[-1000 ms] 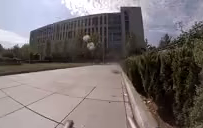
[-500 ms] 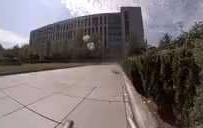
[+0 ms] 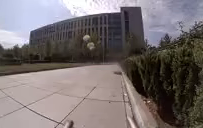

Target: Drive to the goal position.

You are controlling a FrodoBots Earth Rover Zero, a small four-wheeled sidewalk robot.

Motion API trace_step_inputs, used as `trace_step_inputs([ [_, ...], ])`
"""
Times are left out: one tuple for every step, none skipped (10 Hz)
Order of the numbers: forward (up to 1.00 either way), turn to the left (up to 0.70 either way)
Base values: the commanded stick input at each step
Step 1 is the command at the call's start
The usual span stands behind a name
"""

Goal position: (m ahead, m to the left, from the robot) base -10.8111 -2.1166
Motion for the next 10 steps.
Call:
trace_step_inputs([
  [0.00, 0.00],
  [-0.02, 0.00],
  [-0.03, 0.00],
  [-0.05, 0.00],
  [-0.12, 0.00],
  [-0.23, 0.00],
  [-0.08, 0.00],
  [-0.04, 0.00],
  [0.00, 0.00],
  [0.00, 0.00],
])
